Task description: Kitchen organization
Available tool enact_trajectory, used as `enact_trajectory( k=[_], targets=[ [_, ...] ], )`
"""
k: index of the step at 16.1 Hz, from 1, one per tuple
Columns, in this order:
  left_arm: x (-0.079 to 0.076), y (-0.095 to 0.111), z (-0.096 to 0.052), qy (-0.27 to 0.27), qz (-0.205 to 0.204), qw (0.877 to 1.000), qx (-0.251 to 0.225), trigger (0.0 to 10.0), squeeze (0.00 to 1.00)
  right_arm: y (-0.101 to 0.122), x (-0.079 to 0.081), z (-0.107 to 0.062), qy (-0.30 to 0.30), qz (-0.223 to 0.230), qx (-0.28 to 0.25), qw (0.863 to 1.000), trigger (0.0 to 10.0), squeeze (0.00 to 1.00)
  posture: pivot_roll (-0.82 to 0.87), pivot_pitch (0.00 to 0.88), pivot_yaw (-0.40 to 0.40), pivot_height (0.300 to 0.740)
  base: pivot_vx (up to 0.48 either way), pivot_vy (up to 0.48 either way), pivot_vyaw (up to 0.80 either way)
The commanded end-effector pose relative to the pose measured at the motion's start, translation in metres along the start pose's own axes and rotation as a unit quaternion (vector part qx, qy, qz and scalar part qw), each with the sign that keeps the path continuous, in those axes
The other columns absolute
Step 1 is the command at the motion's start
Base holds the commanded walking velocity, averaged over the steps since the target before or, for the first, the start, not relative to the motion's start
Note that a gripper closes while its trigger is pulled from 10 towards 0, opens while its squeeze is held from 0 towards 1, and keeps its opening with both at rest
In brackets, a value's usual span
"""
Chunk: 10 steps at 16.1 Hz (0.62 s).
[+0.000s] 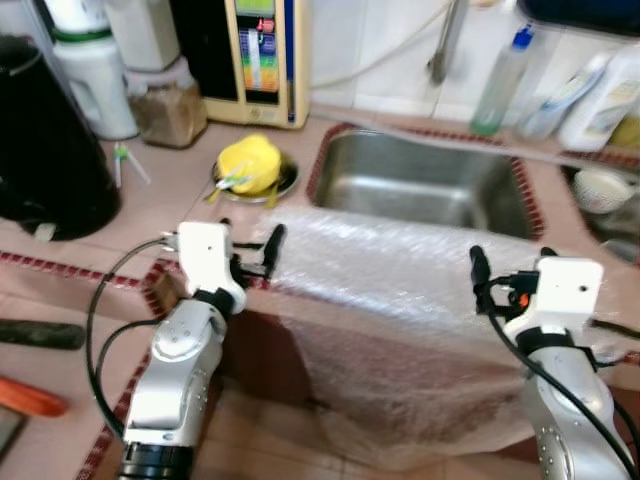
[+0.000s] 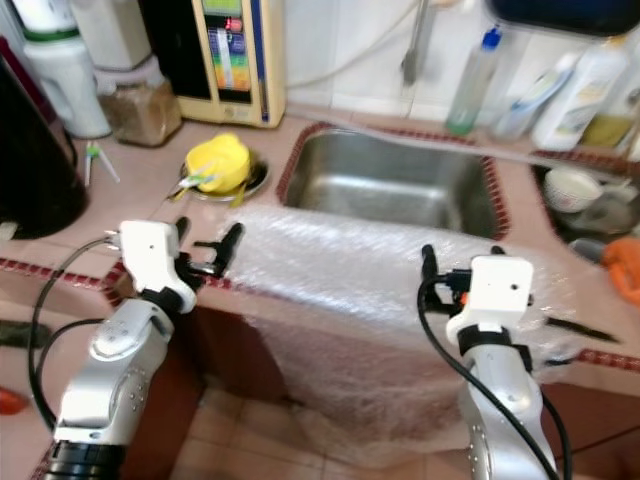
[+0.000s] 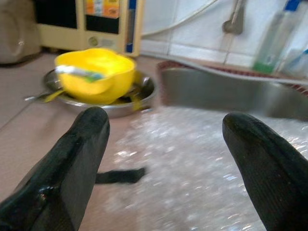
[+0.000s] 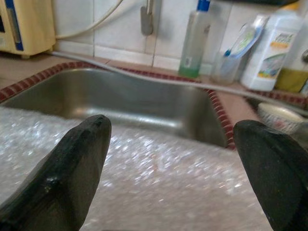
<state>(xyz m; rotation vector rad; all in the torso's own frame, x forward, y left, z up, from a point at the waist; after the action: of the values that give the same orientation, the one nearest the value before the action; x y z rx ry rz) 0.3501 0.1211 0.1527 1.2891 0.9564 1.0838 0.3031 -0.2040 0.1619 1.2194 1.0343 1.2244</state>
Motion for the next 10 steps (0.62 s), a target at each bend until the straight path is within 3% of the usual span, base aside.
enact_trajectory(
  k=[1, 8, 10],
  targets=[
    [0.0066, 0.0009, -0.0016, 0.008, 0.009, 1.000, 0.000, 10.0, 0.00, 0.0032, 0.0070, 0.0004, 0.015, 0.003, -0.005, 1.000, 10.0, 0.00, -0.06, 0.080, -0.025, 0.740, 0.000, -0.480, 0.00],
    [0.0085, 0.0001, -0.0019, 0.011, 0.013, 1.000, 0.003, 10.0, 0.00, 0.0030, 0.0102, 0.0000, 0.020, 0.007, -0.008, 1.000, 10.0, 0.00, -0.06, 0.082, -0.023, 0.740, 0.000, -0.444, 0.00],
    [0.0108, -0.0011, -0.0019, 0.017, 0.012, 1.000, 0.007, 10.0, 0.00, 0.0030, 0.0106, 0.0004, 0.021, 0.006, -0.008, 1.000, 10.0, 0.00, -0.06, 0.082, -0.022, 0.740, 0.000, 0.000, 0.00]
  ],
)
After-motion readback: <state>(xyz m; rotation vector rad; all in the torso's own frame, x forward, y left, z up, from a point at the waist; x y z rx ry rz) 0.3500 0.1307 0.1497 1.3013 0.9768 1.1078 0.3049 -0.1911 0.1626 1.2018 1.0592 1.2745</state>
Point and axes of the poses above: a point about 5 cm out from each wrist's last joint towards the gripper, its own z axis pointing out of the wrist towards the gripper, its own y axis along the axis of the wrist's last joint, x = y × z, the point moved 5 cm from there along z, pointing out of the wrist towards the gripper, and after that the axes turned 8 degrees about z, right-handed, at the moved point
